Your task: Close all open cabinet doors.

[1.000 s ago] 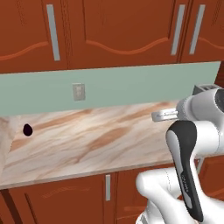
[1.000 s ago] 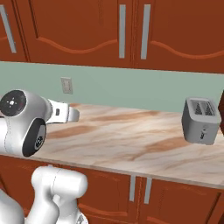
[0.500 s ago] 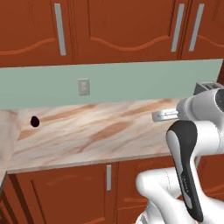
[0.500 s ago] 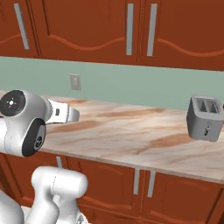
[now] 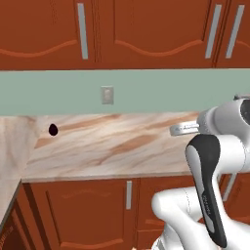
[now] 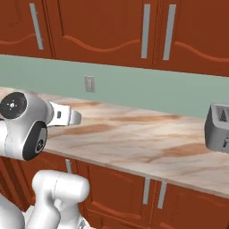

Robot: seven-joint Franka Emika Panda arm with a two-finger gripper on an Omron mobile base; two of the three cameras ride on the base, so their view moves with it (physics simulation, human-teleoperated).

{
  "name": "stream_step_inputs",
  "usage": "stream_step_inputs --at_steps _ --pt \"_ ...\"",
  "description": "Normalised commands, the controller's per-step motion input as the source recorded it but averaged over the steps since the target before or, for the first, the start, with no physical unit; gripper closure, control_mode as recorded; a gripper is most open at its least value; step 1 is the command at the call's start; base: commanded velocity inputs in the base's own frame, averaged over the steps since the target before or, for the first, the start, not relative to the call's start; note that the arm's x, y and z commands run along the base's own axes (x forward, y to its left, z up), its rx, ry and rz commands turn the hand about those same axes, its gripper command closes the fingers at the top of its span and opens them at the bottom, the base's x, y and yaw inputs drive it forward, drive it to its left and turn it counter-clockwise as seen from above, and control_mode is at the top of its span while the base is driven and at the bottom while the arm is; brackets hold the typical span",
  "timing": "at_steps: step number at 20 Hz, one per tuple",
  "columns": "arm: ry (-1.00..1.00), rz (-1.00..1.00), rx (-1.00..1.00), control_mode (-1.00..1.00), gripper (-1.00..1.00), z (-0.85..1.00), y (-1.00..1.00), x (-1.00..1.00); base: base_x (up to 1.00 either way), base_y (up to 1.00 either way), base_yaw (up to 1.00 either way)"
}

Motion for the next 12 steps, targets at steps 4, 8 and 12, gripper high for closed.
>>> stream_step_inputs --at_steps 4,8,12 --pt "0.0 0.0 0.0 1.0 -1.0 0.0 0.0 0.0 0.0 0.08 0.3" --pt "0.0 0.0 0.0 1.0 -1.0 0.0 0.0 0.0 0.0 0.16 0.34" --pt "0.0 0.0 0.0 1.0 -1.0 0.0 0.0 0.0 0.0 0.24 0.36"
